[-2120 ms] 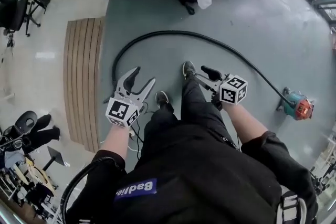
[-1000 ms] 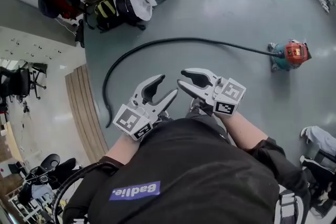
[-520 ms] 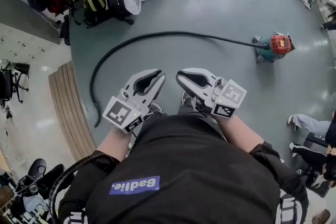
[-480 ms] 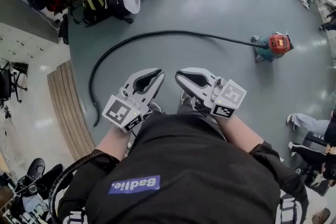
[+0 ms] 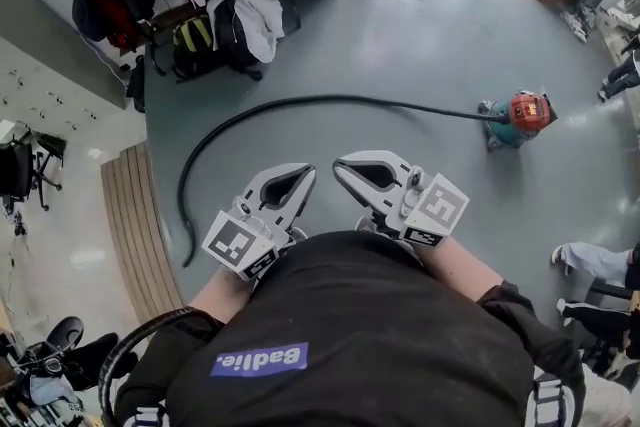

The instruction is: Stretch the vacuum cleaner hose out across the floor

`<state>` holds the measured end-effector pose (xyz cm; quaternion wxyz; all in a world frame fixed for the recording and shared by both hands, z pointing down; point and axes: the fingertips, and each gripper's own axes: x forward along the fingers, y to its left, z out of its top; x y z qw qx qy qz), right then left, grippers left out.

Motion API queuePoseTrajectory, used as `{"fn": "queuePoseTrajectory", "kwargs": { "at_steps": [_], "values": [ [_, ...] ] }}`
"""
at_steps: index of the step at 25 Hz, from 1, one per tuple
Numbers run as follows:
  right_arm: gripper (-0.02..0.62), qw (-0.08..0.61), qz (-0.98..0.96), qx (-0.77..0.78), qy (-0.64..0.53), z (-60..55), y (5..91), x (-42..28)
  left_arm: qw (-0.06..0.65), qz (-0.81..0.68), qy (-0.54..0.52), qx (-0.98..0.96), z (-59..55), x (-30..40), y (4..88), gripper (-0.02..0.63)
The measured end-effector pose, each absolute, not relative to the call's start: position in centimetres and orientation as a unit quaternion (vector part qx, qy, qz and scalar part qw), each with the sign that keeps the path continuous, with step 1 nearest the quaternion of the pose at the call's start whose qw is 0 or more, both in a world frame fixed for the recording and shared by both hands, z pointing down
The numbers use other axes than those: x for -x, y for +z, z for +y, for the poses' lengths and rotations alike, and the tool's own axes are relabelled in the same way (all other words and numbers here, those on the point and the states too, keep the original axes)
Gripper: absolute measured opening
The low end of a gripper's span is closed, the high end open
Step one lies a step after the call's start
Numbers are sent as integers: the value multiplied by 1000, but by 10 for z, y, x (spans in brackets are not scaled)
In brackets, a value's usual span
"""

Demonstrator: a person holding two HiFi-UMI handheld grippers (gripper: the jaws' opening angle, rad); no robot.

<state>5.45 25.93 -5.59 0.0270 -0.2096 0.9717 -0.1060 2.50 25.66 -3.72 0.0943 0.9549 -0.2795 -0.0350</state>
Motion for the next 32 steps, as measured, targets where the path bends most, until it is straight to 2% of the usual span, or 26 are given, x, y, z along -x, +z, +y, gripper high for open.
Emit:
{"fn": "queuePoseTrajectory", "kwargs": {
  "at_steps": [5,11,32],
  "values": [
    [5,33,974,206,-89,258,-61,-85,67,-276,-33,-958,254,-59,-49,9],
    [5,37,972,214,-87,252,-64,-106,74,-294,-28,-952,255,-73,-49,9],
    [3,25,966,237,-98,275,-48,-120,98,-297,-5,-950,279,-88,-28,9]
  ]
}}
